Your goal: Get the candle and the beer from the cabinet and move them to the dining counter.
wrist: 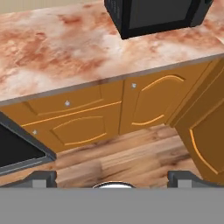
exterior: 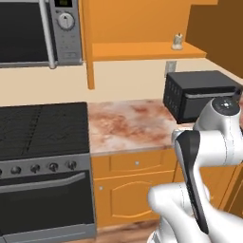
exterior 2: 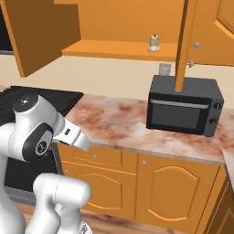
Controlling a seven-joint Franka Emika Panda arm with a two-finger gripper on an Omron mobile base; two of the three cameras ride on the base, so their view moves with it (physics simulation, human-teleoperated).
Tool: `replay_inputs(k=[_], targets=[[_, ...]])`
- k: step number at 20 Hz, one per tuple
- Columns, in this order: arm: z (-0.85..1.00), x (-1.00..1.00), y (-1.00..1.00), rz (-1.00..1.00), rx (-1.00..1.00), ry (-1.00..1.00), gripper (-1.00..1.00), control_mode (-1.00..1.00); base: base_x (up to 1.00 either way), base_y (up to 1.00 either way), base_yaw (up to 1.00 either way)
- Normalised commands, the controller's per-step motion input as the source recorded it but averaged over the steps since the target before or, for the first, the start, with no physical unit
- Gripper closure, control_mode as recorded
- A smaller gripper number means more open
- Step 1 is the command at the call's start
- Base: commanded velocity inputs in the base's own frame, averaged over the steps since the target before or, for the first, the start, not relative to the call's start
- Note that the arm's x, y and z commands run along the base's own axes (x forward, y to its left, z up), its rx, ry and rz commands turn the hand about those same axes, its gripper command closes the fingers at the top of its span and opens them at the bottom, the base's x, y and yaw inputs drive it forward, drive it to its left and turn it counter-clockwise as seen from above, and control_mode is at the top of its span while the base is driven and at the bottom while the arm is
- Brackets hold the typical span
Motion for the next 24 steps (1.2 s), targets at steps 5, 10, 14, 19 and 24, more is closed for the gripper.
replay_inputs(k=[5,10,14,19,24], targets=[[0.0,0.0,0.0,0.0,0.0,0.0,-1.0,1.0,0.63,-0.39,0.08],[0.0,0.0,0.0,0.0,0.0,0.0,-1.0,1.0,0.56,-0.4,0.11],[0.0,0.0,0.0,0.0,0.0,0.0,-1.0,1.0,0.5,-0.41,0.12],[0.0,0.0,0.0,0.0,0.0,0.0,-1.0,1.0,0.44,-0.36,0.12],[0.0,0.0,0.0,0.0,0.0,0.0,-1.0,1.0,0.47,-0.25,0.04]])
